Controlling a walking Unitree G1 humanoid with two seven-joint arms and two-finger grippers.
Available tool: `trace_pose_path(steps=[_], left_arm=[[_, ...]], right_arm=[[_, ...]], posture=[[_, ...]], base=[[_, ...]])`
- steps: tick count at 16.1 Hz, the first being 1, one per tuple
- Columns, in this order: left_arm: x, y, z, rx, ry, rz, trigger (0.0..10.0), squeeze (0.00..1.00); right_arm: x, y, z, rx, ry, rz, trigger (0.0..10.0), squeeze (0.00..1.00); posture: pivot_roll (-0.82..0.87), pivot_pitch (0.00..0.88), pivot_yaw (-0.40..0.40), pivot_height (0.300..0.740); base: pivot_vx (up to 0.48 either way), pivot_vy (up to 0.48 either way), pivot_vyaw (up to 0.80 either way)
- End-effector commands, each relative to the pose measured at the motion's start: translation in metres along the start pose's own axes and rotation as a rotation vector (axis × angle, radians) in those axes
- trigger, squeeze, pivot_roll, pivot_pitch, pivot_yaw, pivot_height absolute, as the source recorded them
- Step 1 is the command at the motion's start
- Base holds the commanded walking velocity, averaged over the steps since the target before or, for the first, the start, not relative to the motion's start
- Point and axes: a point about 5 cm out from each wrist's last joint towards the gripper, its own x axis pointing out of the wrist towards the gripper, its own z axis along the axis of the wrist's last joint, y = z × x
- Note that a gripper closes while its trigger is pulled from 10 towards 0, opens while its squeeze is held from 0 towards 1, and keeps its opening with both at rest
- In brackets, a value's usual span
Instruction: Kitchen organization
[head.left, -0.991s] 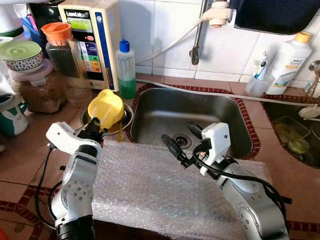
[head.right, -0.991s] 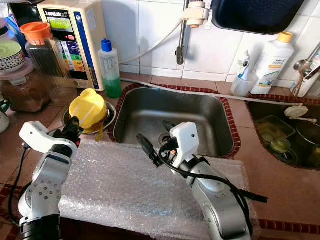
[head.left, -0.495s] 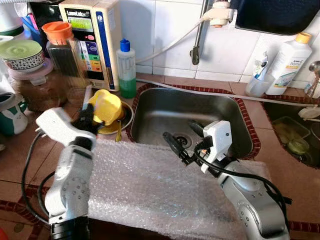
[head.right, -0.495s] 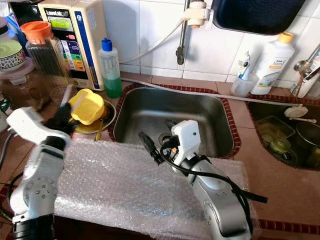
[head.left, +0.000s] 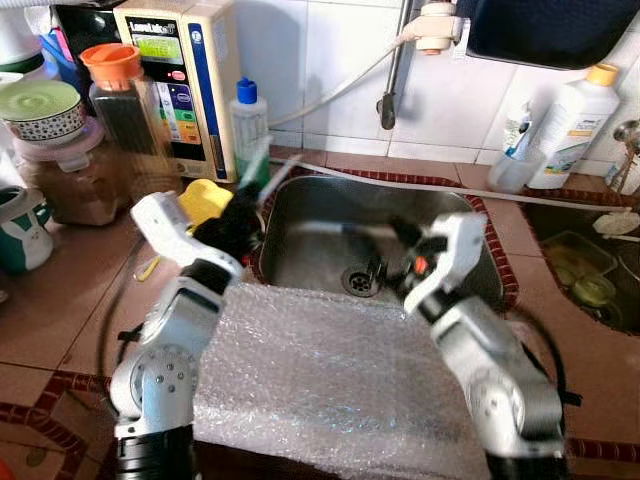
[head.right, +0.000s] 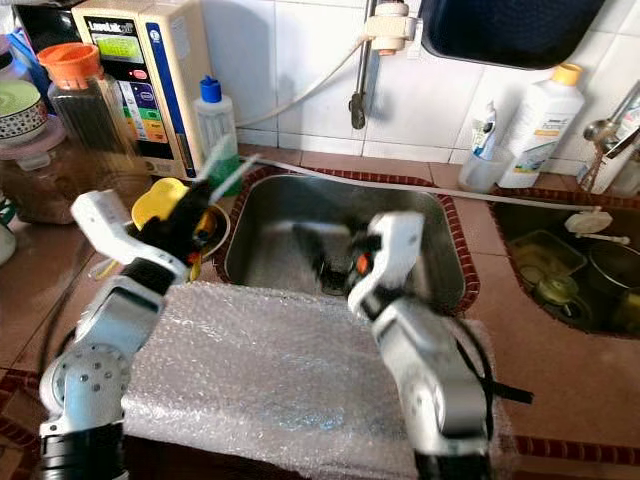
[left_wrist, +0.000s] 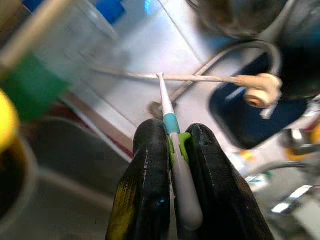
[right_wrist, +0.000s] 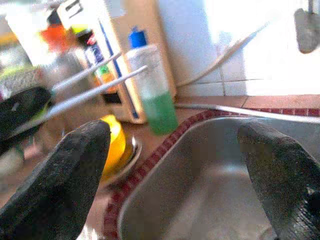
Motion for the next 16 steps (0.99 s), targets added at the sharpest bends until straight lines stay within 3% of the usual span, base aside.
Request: trace_pose_path(steps=[1,4,6,13,14,15,16], left_arm=[[0.008,-0.013,-0.004,-0.056,0.054,-0.092,0.0,0.0],[0.014,-0.021,-0.013,-0.056,0.127,-0.17,0.0,0.0],[0.019,-0.027,-0.025,-0.092,0.202,-0.22,0.0,0.0],[0.027,-0.045,-0.045,-0.118,0.333,-0.347,0.0,0.0],[0.026,-0.046,-0.047,-0.117,0.347,-0.362,0.0,0.0],[0.026,-0.047,-0.048,-0.118,0.352,-0.363,0.0,0.0],[0.026,-0.047,-0.048,-0.123,0.351,-0.36,0.0,0.0]], right_arm=[[0.005,-0.007,0.005,0.125,-0.03,-0.057,10.0,0.0],[0.012,-0.008,0.009,0.272,-0.064,-0.073,10.0,0.0],[0.017,-0.013,0.013,0.424,-0.096,-0.112,10.0,0.0],[0.023,-0.01,0.011,0.56,-0.101,-0.121,10.0,0.0],[0.024,-0.009,0.01,0.565,-0.1,-0.119,3.4,0.0],[0.025,-0.008,0.009,0.567,-0.1,-0.119,0.0,0.0],[0.025,-0.008,0.009,0.57,-0.102,-0.122,0.0,0.0]], posture=[[0.06,0.015,0.002,0.74],[0.06,0.014,0.008,0.74],[0.06,0.014,0.008,0.74],[0.04,0.007,0.057,0.74],[0.04,0.007,0.057,0.74],[0.04,0.007,0.057,0.74],[0.05,0.006,0.063,0.74]], base=[[0.0,0.0,0.0],[0.0,0.0,0.0],[0.0,0.0,0.0],[0.0,0.0,0.0],[0.0,0.0,0.0],[0.0,0.0,0.0],[0.0,0.0,0.0]])
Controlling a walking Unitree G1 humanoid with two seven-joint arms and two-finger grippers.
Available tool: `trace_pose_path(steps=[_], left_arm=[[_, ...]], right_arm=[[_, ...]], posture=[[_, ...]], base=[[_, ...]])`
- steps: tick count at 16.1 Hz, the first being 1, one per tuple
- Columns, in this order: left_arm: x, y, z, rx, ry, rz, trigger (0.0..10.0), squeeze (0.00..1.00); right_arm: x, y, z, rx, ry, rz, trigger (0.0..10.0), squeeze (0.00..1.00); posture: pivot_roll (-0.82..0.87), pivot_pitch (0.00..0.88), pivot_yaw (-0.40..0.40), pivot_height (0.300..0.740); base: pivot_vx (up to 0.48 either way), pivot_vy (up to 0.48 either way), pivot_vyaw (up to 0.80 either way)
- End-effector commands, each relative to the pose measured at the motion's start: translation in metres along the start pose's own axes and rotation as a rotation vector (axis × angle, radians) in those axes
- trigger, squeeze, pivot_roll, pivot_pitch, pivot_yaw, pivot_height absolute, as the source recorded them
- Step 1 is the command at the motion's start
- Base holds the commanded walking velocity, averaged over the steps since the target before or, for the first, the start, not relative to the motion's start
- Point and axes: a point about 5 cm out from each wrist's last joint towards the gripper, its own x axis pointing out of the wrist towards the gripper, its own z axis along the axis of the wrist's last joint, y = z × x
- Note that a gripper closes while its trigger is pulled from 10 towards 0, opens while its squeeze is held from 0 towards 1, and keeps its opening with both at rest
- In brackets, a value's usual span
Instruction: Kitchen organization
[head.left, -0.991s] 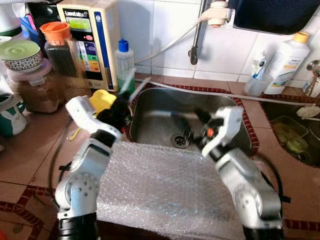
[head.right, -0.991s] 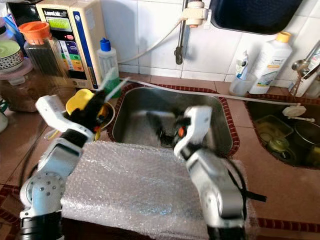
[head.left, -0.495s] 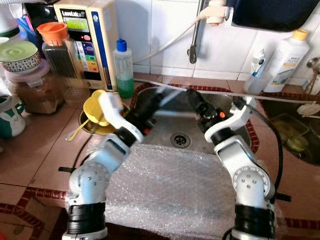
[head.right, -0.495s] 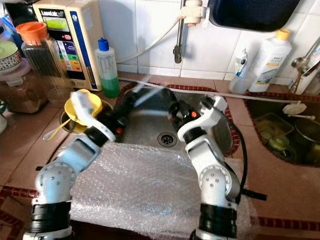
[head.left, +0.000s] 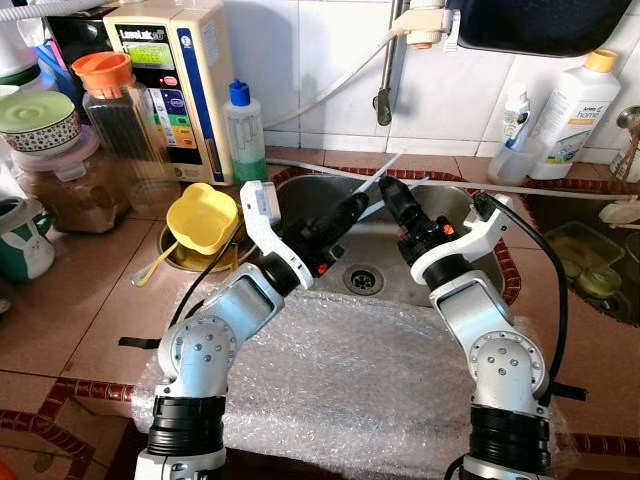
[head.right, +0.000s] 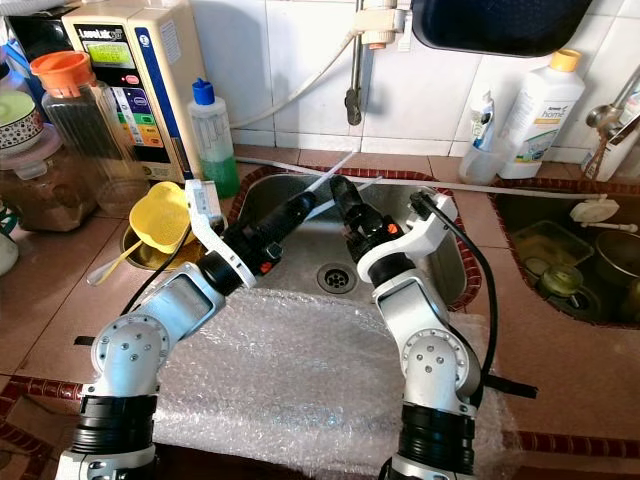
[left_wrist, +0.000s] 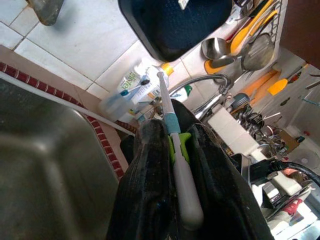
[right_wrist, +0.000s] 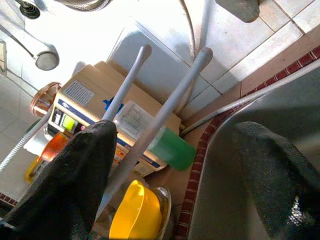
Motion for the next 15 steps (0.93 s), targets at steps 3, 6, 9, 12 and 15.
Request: trace_pose_path(steps=[3,6,9,12,15], left_arm=[[0.004,-0.007,-0.003,-0.005,0.021,-0.037,0.0,0.0],[0.004,-0.007,-0.003,-0.008,0.025,-0.037,0.0,0.0],[0.003,-0.009,-0.005,-0.018,0.042,-0.054,0.0,0.0],[0.003,-0.009,-0.006,-0.025,0.043,-0.057,0.0,0.0],[0.003,-0.008,-0.005,-0.034,0.037,-0.05,0.0,0.0]], right_arm=[[0.007,0.004,-0.005,0.041,-0.001,0.004,0.0,0.0],[0.007,0.004,-0.006,0.042,-0.002,0.003,0.0,0.0],[0.007,0.004,-0.009,0.053,-0.001,0.003,0.0,0.0],[0.006,0.005,-0.011,0.073,0.01,0.013,0.0,0.0],[0.005,0.007,-0.017,0.123,0.041,0.033,0.0,0.0]], posture=[[0.05,0.003,0.066,0.74],[0.05,0.003,0.066,0.74],[0.06,0.005,0.073,0.74],[0.05,0.006,0.077,0.74],[0.06,0.008,0.078,0.74]], base=[[0.0,0.0,0.0],[0.0,0.0,0.0],[0.0,0.0,0.0],[0.0,0.0,0.0],[0.0,0.0,0.0]])
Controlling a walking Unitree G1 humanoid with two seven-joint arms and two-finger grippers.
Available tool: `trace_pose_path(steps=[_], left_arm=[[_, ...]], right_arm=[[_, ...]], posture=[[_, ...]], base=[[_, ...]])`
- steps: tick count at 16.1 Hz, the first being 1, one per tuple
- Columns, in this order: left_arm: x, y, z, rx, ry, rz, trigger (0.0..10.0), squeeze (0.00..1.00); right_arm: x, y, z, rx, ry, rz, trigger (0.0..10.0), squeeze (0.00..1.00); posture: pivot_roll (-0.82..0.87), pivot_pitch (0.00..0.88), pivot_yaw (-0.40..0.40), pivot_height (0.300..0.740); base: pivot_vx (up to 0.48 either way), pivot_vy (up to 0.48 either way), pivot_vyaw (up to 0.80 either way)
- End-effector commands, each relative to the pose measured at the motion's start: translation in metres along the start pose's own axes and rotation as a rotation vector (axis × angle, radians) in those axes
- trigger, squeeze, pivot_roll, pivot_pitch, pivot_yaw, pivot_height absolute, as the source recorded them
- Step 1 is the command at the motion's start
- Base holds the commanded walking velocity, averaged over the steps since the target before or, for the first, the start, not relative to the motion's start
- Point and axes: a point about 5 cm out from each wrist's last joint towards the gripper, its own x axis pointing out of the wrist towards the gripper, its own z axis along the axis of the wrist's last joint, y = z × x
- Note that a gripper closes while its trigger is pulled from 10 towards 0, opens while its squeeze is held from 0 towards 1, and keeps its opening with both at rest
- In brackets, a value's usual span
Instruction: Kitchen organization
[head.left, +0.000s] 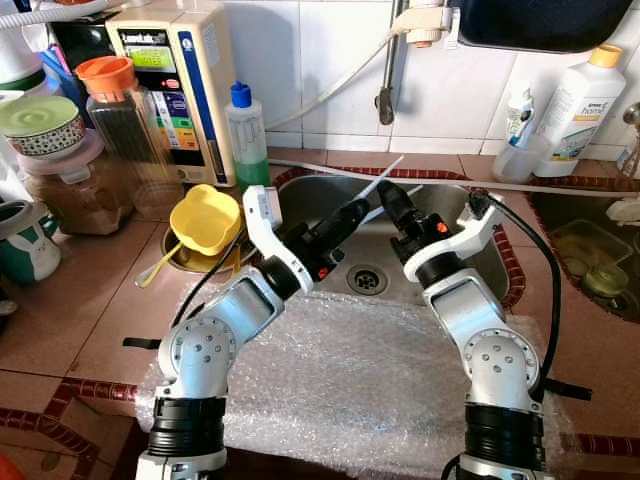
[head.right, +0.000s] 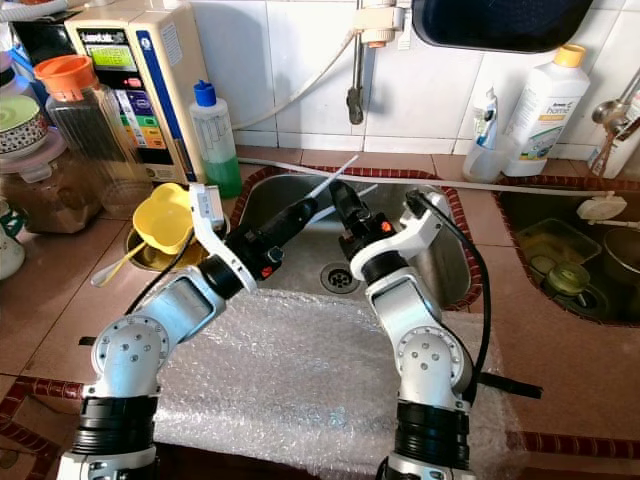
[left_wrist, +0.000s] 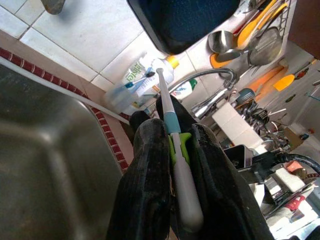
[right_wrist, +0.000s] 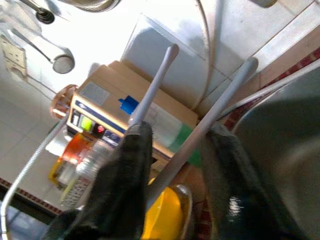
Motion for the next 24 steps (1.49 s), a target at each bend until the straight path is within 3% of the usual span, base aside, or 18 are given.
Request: trace_pose_path(steps=[1,4,14,15,16,17,18,19,24], left_arm=[[0.0042,-0.011,-0.001,-0.006,0.012,-0.06,0.0,0.0],[0.0033,-0.0107,-0.0001,-0.009,0.01,-0.059,0.0,0.0],[0.001,-0.0079,0.0004,-0.012,0.022,-0.056,0.0,0.0],[0.0011,-0.0068,0.0019,-0.008,0.014,-0.047,1.3,0.0],[0.0011,-0.004,0.0039,-0.003,-0.001,-0.021,1.8,0.0],[0.0009,-0.0032,0.0048,0.003,-0.005,-0.016,9.3,0.09],[0.0009,-0.0038,0.005,0.001,-0.006,-0.022,10.0,0.81],[0.0009,-0.0051,0.0054,0.004,-0.007,-0.032,10.0,1.0],[0.0015,-0.0061,0.0072,0.009,-0.022,-0.031,10.0,1.0]], right_arm=[[0.0005,0.0004,-0.0124,0.063,0.029,-0.009,0.0,0.0],[-0.0005,0.0003,-0.0146,0.118,0.047,0.007,0.0,0.0],[-0.0022,-0.0005,-0.0151,0.134,0.058,0.01,0.0,0.0],[-0.0023,-0.0011,-0.0147,0.13,0.057,0.007,0.0,0.0],[-0.0023,-0.0023,-0.0142,0.127,0.055,0.001,0.0,0.0],[-0.0022,-0.0025,-0.0137,0.123,0.053,0.0,0.0,0.0],[-0.0022,-0.0026,-0.0136,0.121,0.052,-0.002,0.0,0.0],[-0.0022,-0.0026,-0.0134,0.119,0.052,-0.003,0.0,0.0],[-0.0018,-0.0066,-0.0103,0.092,0.024,-0.036,0.0,0.0]], posture=[[0.06,0.009,0.078,0.74],[0.06,0.009,0.081,0.74],[0.06,0.009,0.08,0.74],[0.06,0.009,0.08,0.74],[0.06,0.009,0.08,0.74],[0.06,0.009,0.08,0.74],[0.06,0.009,0.08,0.74],[0.06,0.009,0.08,0.74],[0.06,0.006,0.08,0.74]], base=[[0.0,0.0,0.0],[0.0,0.0,0.0],[0.0,0.0,0.0],[0.0,0.0,0.0],[0.0,0.0,0.0],[0.0,0.0,0.0],[0.0,0.0,0.0],[0.0,0.0,0.0],[0.0,0.0,0.0]])
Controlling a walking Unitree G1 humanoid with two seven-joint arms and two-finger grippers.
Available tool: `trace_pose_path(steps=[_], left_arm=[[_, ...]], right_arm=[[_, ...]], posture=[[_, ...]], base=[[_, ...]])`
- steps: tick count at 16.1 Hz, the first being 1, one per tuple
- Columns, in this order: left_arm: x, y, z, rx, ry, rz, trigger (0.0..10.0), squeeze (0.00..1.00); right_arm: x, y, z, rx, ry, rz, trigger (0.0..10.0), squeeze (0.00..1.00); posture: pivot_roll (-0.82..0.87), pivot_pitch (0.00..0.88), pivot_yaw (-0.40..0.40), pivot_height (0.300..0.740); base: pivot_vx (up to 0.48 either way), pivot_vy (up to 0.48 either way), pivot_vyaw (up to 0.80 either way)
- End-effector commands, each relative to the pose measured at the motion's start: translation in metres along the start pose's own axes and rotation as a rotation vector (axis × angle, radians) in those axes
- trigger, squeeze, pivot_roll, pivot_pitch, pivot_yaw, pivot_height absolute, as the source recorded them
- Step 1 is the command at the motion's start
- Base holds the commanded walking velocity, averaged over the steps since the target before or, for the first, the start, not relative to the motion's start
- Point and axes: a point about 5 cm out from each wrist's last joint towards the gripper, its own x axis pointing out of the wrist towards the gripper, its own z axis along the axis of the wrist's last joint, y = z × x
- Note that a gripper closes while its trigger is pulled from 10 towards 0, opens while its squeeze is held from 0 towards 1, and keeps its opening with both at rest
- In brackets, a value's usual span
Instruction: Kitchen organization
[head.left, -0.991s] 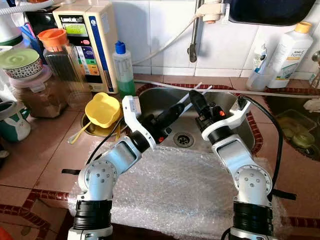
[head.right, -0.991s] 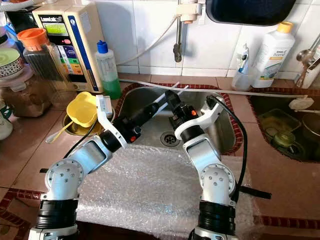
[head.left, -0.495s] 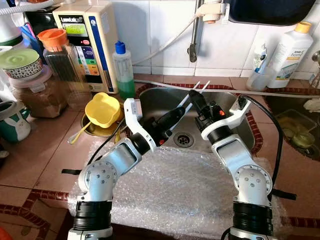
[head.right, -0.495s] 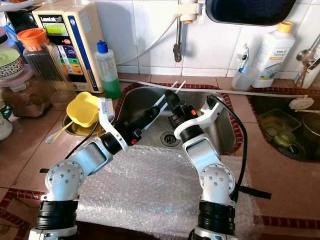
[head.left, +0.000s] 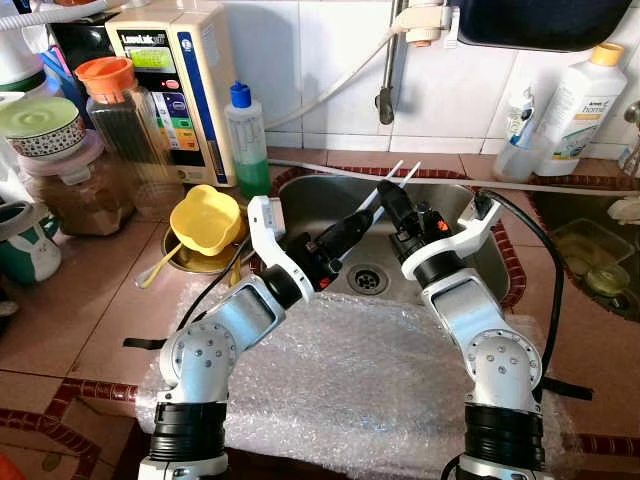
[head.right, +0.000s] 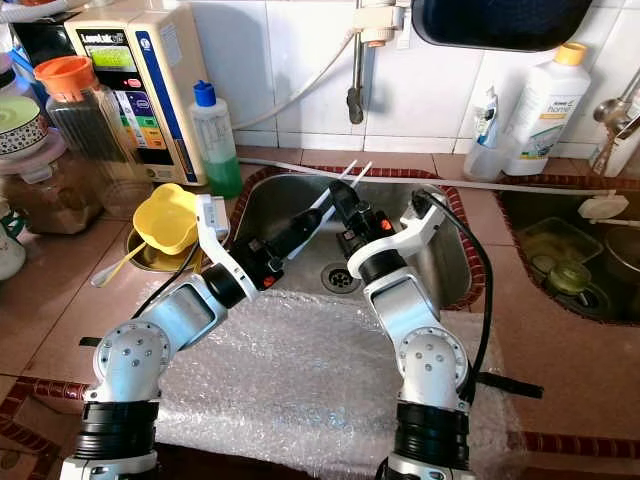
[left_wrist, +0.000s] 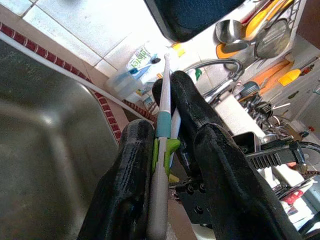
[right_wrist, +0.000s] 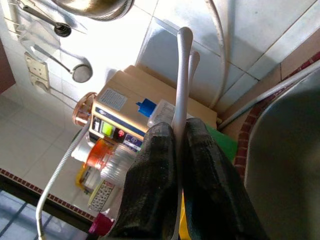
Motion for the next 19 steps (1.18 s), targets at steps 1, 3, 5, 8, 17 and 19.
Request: trace_pose_path(steps=[1,3,5,8,17,19], left_arm=[[0.004,-0.012,0.015,0.048,-0.054,-0.049,10.0,1.0],[0.003,-0.011,0.015,0.044,-0.061,-0.044,10.0,1.0],[0.002,-0.009,0.015,0.039,-0.064,-0.035,10.0,1.0],[0.0,-0.002,0.012,0.013,-0.052,0.015,10.0,1.0],[-0.006,0.016,0.011,0.042,-0.066,0.135,10.0,1.0],[-0.007,0.017,0.011,0.052,-0.063,0.139,10.0,1.0]], right_arm=[[-0.002,-0.012,-0.008,0.0,0.017,-0.076,0.0,0.0],[-0.002,-0.014,-0.006,-0.014,0.003,-0.095,0.0,0.0],[-0.001,-0.018,-0.001,-0.071,-0.032,-0.133,0.0,0.0],[0.003,-0.022,0.012,-0.131,-0.109,-0.193,0.0,0.0],[0.005,-0.037,0.029,-0.2,-0.199,-0.282,0.0,0.0],[0.007,-0.041,0.036,-0.265,-0.212,-0.302,0.0,0.0]], posture=[[0.06,0.006,0.081,0.74],[0.06,0.004,0.076,0.74],[0.07,0.003,0.075,0.74],[0.07,0.003,0.075,0.74],[0.07,0.011,0.079,0.74],[0.07,0.012,0.079,0.74]], base=[[0.0,0.0,0.0],[0.0,0.0,0.0],[0.0,0.0,0.0],[0.0,0.0,0.0],[0.0,0.0,0.0],[0.0,0.0,0.0]])
